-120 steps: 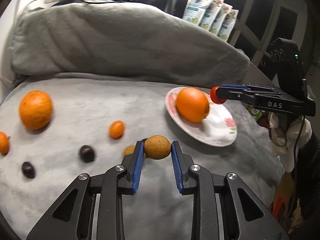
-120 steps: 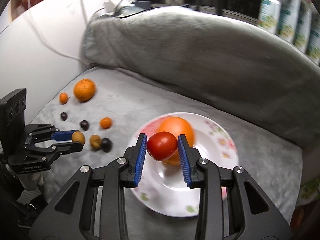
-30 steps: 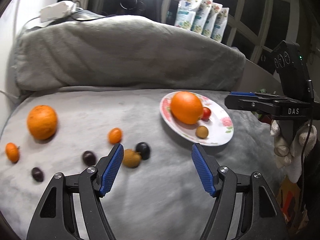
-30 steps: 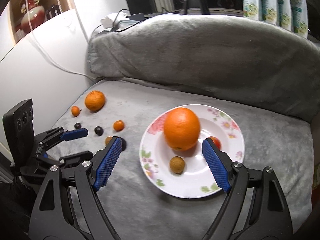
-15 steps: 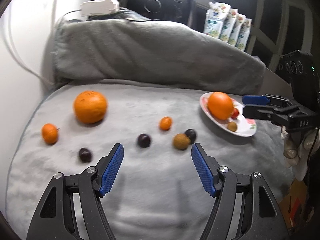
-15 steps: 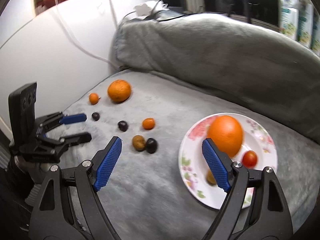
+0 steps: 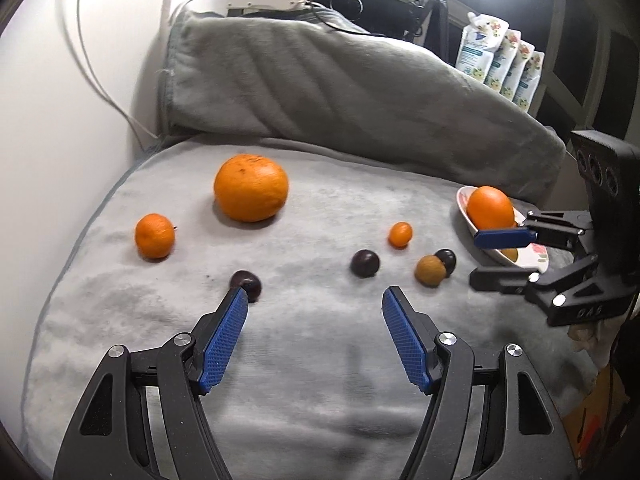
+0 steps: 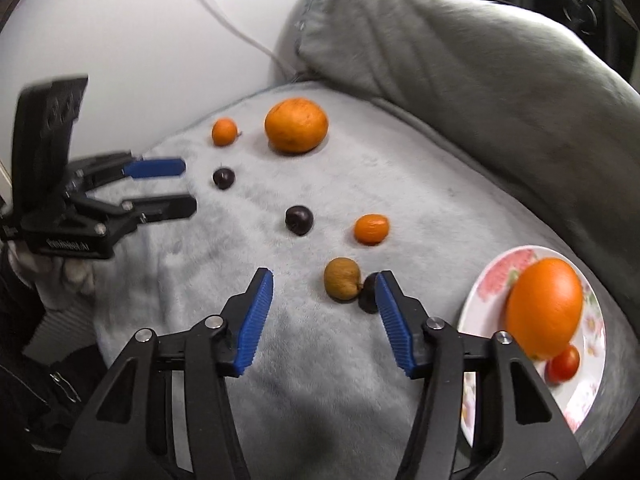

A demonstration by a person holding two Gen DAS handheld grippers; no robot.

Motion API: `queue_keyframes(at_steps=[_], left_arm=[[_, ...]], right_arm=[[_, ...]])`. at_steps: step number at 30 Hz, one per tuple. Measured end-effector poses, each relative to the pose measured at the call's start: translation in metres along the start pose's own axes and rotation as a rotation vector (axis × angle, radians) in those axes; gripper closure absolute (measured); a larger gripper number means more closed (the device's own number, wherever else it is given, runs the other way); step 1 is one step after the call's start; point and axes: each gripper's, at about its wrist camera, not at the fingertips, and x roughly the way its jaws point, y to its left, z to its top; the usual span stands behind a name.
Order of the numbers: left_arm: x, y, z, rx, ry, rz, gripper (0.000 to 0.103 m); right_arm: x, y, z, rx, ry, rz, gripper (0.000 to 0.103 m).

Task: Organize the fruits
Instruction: 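Grasp the dark plum with the left tool while the right tool grasps a brown kiwi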

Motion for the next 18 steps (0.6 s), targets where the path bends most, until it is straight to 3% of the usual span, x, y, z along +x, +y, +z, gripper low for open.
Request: queue_keyframes(at_steps=[4,12,18], left_arm=[[0.003,0.010,0.001,-0.015,0.006,0.006,0.033],[0.019,0.028,0.005,-0.042,0.044,0.021,0.046],[0.033,0.038,0.009,-0.054,0.074,0.040,0.050]], right_arm=[[0.016,0.005,0.004,-0.039,0.047,-0.014,0.056],[0.036,0.004,0.011,-0.073,0.090,-0.050,0.059],[0.042,0.004,0.014,-0.097,0.107,-0.064,0.062]])
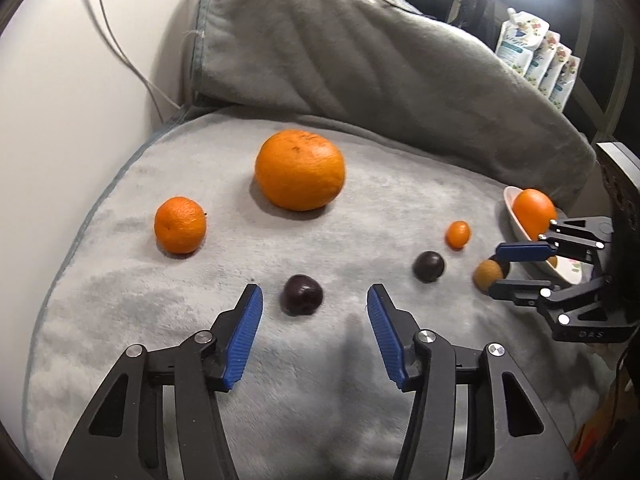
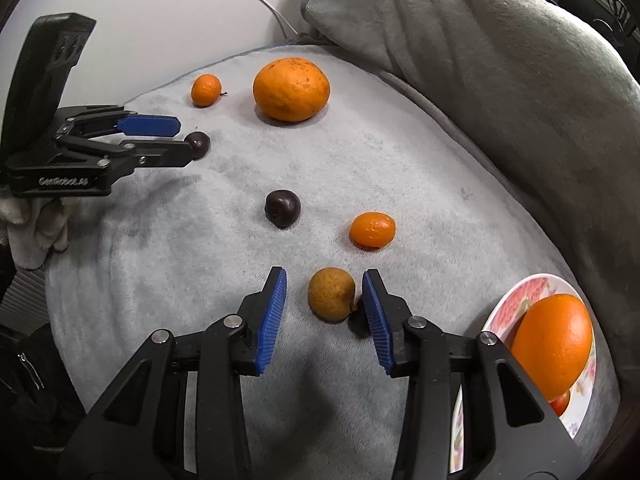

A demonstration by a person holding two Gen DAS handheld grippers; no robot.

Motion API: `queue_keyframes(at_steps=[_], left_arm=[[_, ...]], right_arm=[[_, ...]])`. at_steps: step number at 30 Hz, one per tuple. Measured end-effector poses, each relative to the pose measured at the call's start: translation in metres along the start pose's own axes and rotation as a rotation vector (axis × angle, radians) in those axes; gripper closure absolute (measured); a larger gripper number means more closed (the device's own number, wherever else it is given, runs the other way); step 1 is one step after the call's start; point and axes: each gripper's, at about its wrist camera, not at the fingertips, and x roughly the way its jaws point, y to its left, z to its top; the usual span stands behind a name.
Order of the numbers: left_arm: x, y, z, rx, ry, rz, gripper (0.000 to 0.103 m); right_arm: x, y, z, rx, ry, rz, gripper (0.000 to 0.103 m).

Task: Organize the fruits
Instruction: 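Grasp the dark plum with the left tool while the right tool grasps a brown kiwi, then carry the plum with the left tool while the right tool carries the kiwi to the plate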

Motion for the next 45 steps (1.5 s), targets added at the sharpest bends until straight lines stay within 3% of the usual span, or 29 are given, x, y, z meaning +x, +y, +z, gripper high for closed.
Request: queue_keyframes(at_steps=[11,15,21,45], left_arm=[[0.016,0.003,0.004,0.009,0.047,0.006,0.060],[0.017,0.004,0.003,0.004,0.052,0.011,0.066],[0.018,0.004,0.002,0.005,0.053,0.020,0.081],[-0.008,-0.019,0.003,0.011,-0.010,-0.040,0.081]], right_arm=[[0.012,0.011,0.004,-0.088,0.045,-0.053,0.068],[0.013,0.013,0.004,-0.113,0.050,-0.079,0.075],[0.014,0.009,0.003,-0.103,0.045,-0.073,0.076],[-0.033,0.009,-0.003,0.007,-0.093,-0.006,0.077]])
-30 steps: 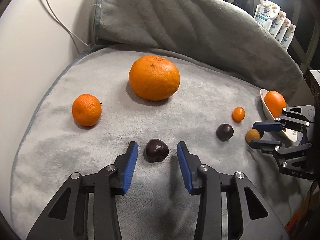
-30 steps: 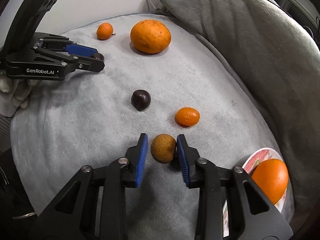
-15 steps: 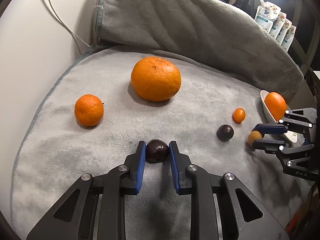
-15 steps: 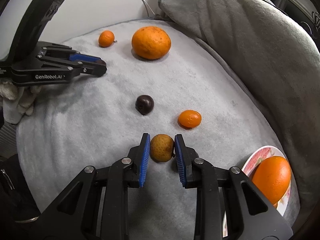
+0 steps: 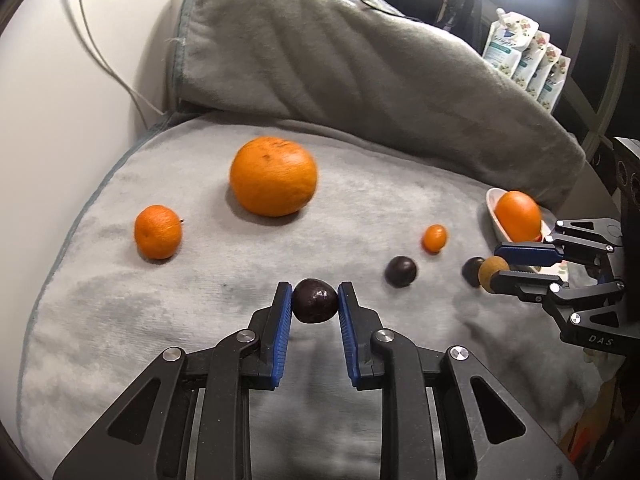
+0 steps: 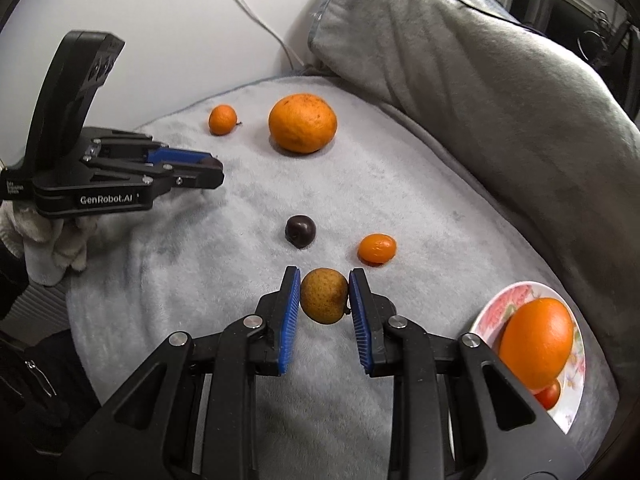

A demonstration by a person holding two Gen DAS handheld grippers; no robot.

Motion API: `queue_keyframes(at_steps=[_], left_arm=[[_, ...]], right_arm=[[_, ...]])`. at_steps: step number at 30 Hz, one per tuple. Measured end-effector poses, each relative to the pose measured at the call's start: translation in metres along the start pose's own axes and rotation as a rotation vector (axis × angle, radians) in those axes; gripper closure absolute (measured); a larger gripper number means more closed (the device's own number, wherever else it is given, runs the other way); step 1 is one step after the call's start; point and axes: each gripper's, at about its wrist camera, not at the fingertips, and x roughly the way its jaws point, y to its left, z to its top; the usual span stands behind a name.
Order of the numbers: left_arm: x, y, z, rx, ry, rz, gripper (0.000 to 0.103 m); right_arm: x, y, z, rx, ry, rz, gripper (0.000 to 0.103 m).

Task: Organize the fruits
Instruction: 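Carry the plum with the left tool while the right tool carries the kiwi to the plate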

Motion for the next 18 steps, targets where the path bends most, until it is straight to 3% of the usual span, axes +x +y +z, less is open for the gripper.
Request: queue_keyframes(at_steps=[9,18], left_arm=[[-0.002,-0.030,-0.001,0.024,-0.016,-0.063,0.081],[0.003,-0.072,0.002,0.060,-0.019,-0.164,0.082]], right_arm=[[-0.033,-0.022,-0.019,0.103,-0.058,-0.018,0.077],[-0.067,-0.059,-0.060,0.248,-0.098,-0.062,0.077]])
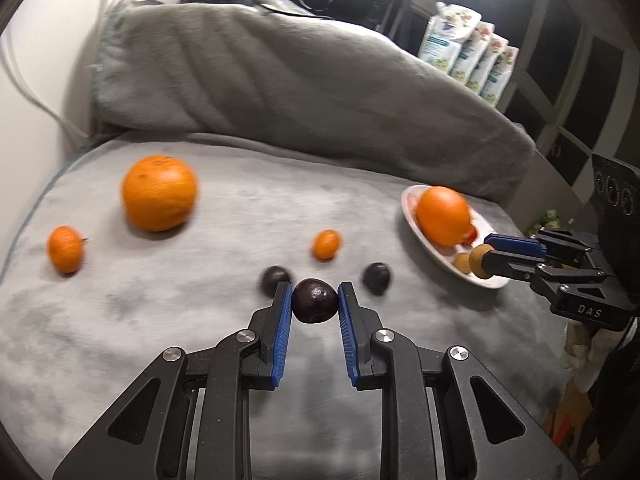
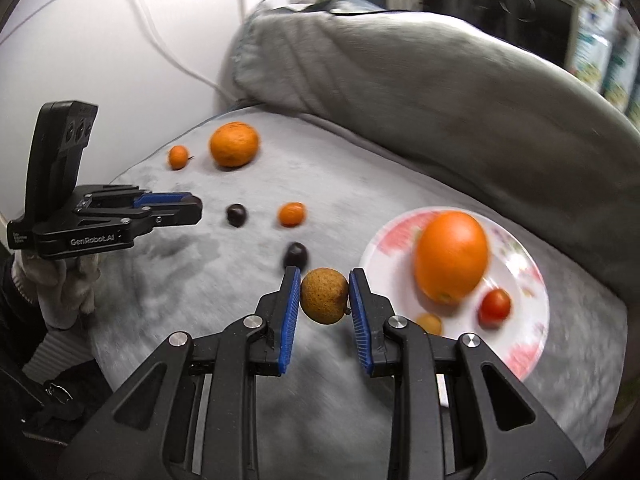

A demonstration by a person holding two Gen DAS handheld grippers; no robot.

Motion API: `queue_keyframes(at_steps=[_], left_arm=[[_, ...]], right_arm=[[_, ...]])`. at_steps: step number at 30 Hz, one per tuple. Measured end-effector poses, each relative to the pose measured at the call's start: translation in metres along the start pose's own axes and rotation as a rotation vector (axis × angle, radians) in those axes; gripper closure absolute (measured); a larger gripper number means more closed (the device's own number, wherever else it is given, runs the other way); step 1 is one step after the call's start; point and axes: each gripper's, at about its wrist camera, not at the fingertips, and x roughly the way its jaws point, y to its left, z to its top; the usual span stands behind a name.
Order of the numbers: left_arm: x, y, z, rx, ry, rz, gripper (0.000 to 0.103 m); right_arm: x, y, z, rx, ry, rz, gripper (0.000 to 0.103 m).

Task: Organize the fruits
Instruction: 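Carry the plum with the left tool while the right tool carries the kiwi to the plate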

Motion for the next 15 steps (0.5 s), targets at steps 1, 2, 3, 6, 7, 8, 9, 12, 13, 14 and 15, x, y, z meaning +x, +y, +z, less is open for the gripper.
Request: queue_keyframes(at_steps=[1,2,3,6,7,8,9,12,13,14,15], left_arm=[[0.001,-0.004,0.001,0.004,0.000,-0.008,0.082],[0.003,-0.009,0.001,0.008,0.001,-0.018,0.081],[0.005,-0.015,0.002,0.017,0.002,-0.032,0.082],[0.010,-0.030,0.005,0.038,0.005,-0.058,0.082],[0.012,-0.034,0.006,0.044,0.007,-0.063,0.081],[0.014,-0.039,0.007,0.051,0.010,-0.070,0.081],[0.017,-0.044,0.008,0.058,0.013,-0.078,0.082],[0.025,-0.055,0.010,0.074,0.019,-0.092,0.081],[0.026,-0.058,0.011,0.077,0.021,-0.095,0.082],[0.028,-0.061,0.012,0.081,0.022,-0.098,0.082],[0.030,-0.065,0.012,0.086,0.024,-0.098,0.082]], right_arm=[[-0.003,-0.006,-0.003,0.016,-0.003,-0.007,0.077],[-0.006,-0.012,-0.006,0.034,-0.005,-0.012,0.077],[-0.008,-0.017,-0.009,0.049,-0.007,-0.014,0.077],[-0.015,-0.032,-0.019,0.092,-0.010,-0.029,0.077],[-0.017,-0.036,-0.022,0.103,-0.010,-0.034,0.077],[-0.019,-0.041,-0.025,0.116,-0.010,-0.039,0.077],[-0.021,-0.044,-0.029,0.123,-0.006,-0.033,0.077],[-0.026,-0.056,-0.037,0.153,-0.008,-0.050,0.077],[-0.028,-0.060,-0.039,0.163,-0.009,-0.054,0.077],[-0.029,-0.064,-0.042,0.173,-0.011,-0.059,0.077],[-0.031,-0.067,-0.044,0.181,-0.012,-0.064,0.077]])
